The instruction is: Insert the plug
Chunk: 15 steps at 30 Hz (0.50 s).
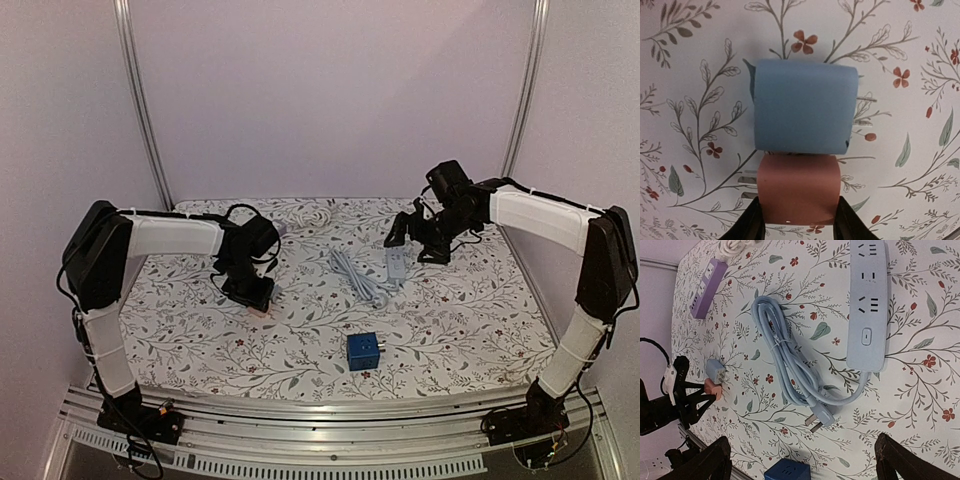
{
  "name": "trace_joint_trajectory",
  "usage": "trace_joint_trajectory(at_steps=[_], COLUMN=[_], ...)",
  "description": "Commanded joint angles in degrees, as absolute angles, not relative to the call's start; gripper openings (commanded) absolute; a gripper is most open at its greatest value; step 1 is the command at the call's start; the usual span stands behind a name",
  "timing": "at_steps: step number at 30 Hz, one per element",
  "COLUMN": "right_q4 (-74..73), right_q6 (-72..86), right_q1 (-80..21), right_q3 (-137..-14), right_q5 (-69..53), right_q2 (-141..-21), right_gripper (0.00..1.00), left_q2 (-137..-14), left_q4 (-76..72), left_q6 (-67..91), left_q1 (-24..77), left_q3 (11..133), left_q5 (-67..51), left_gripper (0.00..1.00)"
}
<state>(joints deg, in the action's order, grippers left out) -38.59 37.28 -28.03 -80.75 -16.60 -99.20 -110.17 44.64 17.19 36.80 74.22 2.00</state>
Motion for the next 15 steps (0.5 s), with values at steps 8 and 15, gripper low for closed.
trace_joint_trajectory(at_steps=[8, 15], right_q4=[-39.7, -40.0], right_q6=[38.3, 38.9], right_q1=[-28.2, -28.2], right_q3=[-81.9, -82.5], right_q5=[-16.0, -15.9], right_q2=[-100.4, -100.8], right_gripper=[0.99, 0.99], left_q2=[-109.9, -107.8], left_q4=[46.1, 47.3], left_q6=[31.7, 30.3], left_q1=[38.8, 41.1], left_q3=[74.4, 76.1], left_q5=[-4.0, -8.0], left_gripper=[0.32, 0.57])
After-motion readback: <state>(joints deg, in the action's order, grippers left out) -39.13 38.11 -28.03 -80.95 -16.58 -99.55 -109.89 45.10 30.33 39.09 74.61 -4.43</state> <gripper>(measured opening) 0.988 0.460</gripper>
